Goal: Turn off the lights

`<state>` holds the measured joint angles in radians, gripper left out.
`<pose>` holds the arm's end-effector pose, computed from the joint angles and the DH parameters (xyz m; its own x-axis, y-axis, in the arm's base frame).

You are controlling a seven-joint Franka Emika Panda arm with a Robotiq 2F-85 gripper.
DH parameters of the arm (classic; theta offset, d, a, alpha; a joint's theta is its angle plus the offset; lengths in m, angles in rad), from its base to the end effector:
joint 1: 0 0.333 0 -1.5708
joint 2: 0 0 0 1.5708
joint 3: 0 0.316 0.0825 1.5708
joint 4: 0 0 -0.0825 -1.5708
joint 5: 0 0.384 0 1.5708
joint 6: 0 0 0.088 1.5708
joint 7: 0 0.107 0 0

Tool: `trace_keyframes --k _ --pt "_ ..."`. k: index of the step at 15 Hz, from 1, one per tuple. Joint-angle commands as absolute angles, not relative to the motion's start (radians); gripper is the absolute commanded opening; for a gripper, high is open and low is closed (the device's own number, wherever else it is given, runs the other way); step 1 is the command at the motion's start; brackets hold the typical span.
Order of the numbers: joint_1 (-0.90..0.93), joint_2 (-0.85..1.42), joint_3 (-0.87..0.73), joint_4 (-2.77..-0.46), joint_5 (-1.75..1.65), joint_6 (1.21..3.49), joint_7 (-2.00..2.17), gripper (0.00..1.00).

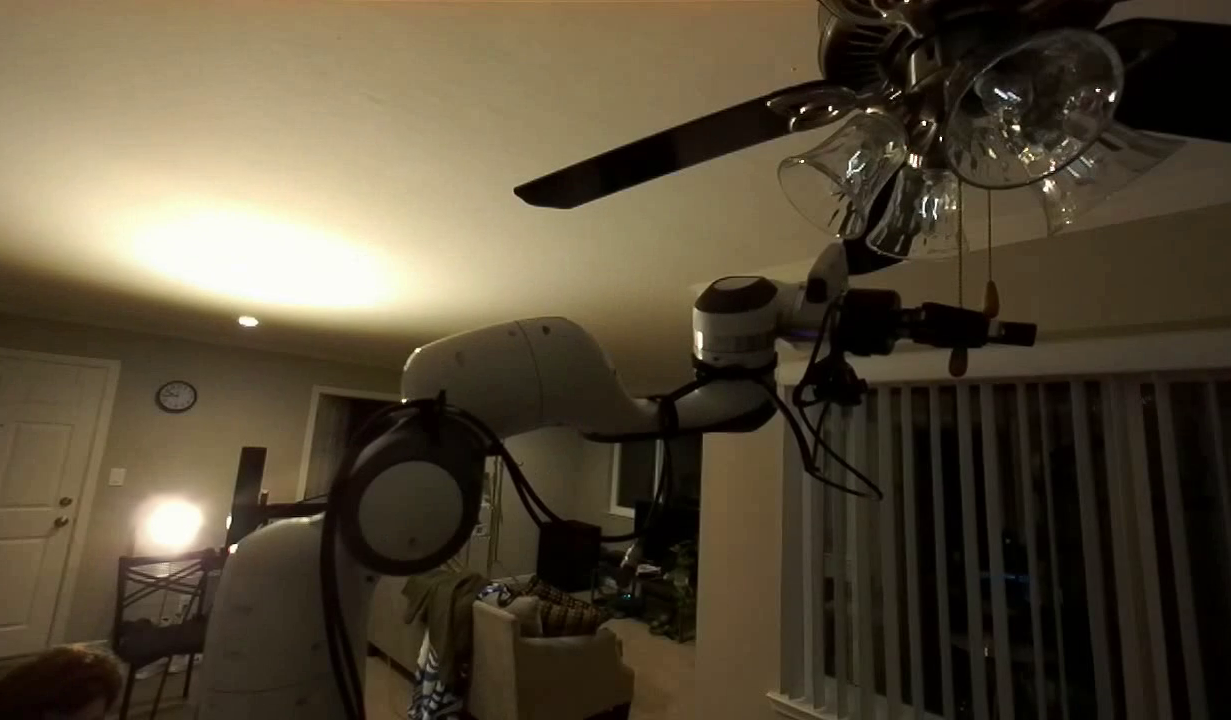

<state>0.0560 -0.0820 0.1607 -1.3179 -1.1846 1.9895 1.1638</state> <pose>0.5159 0.0618 0.8777 0.0815 -0.1704 0.9820 -0.7402 -0.6701 -0.0548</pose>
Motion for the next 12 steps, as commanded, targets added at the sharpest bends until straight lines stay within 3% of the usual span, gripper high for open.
trace_keyframes --k 1,5,7,12 --pt "0.058 -0.079 0.159 -1.338 -1.147 1.942 1.115 0.0" --pt "0.059 -0.081 0.157 -1.326 -1.159 1.94 1.117 0.0" --pt "0.06 -0.081 0.161 -1.313 -1.175 1.924 1.129 0.27" --pt "0.06 -0.086 0.163 -1.314 -1.174 1.893 1.132 0.57"
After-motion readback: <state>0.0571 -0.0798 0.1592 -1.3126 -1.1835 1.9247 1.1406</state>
